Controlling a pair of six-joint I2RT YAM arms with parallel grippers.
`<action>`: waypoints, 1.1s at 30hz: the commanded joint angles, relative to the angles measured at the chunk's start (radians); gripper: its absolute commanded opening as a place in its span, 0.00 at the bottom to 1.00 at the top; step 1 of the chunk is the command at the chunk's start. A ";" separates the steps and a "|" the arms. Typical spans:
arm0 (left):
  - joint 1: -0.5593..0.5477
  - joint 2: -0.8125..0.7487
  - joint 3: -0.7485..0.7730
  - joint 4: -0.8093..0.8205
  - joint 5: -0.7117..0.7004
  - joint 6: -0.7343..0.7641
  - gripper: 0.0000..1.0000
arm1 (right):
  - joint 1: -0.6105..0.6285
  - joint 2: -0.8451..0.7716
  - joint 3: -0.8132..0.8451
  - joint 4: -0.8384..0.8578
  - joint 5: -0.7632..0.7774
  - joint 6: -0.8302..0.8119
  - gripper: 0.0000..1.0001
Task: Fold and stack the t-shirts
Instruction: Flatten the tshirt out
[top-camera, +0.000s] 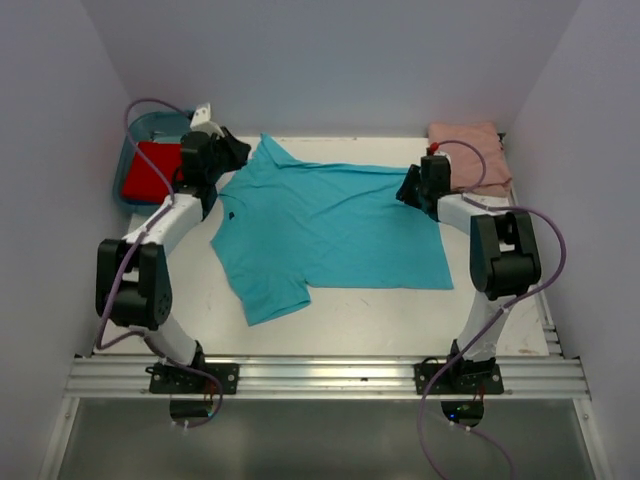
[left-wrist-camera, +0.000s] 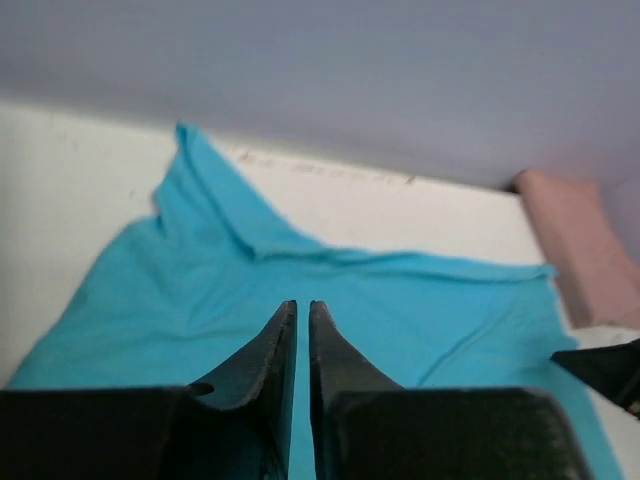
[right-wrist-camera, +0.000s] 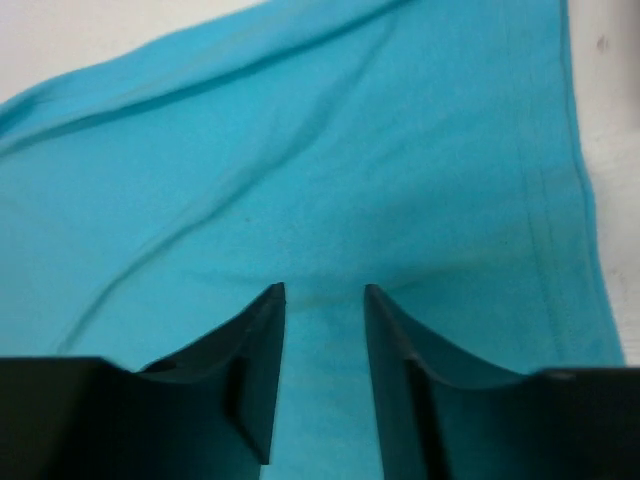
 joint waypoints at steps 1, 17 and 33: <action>-0.018 -0.193 0.018 0.109 -0.019 0.030 0.15 | 0.012 -0.149 -0.016 0.147 -0.010 -0.015 0.45; -0.210 -0.533 -0.352 -0.520 -0.253 -0.095 0.54 | 0.125 -0.609 -0.257 -0.344 0.171 0.001 0.75; -0.205 -0.339 -0.126 -0.365 -0.288 -0.024 0.67 | 0.122 -0.587 -0.201 -0.450 0.235 0.045 0.86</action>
